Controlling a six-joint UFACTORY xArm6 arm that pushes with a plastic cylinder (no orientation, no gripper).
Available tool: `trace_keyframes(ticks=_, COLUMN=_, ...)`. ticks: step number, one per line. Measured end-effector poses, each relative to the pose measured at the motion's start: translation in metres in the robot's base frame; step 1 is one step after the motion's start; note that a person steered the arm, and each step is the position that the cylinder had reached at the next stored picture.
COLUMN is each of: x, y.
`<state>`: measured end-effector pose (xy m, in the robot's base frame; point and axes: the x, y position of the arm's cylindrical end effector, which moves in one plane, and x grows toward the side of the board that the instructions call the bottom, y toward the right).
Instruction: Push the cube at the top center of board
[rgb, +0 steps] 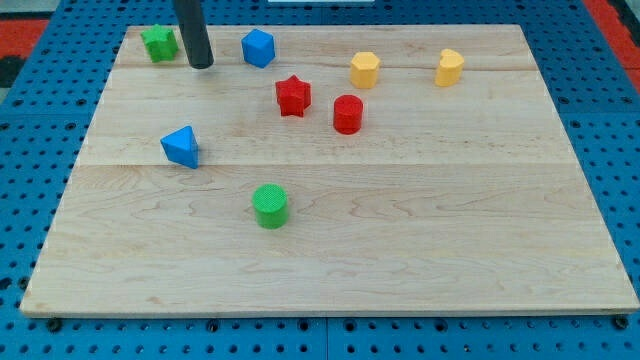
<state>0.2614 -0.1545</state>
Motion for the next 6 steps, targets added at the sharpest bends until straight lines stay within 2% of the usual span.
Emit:
trace_keyframes(ticks=1, x=-0.013, y=0.049)
trace_keyframes(ticks=2, x=-0.018, y=0.056)
trace_keyframes(ticks=3, x=-0.031, y=0.023)
trace_keyframes(ticks=4, x=-0.034, y=0.078)
trace_keyframes(ticks=6, x=-0.029, y=0.100)
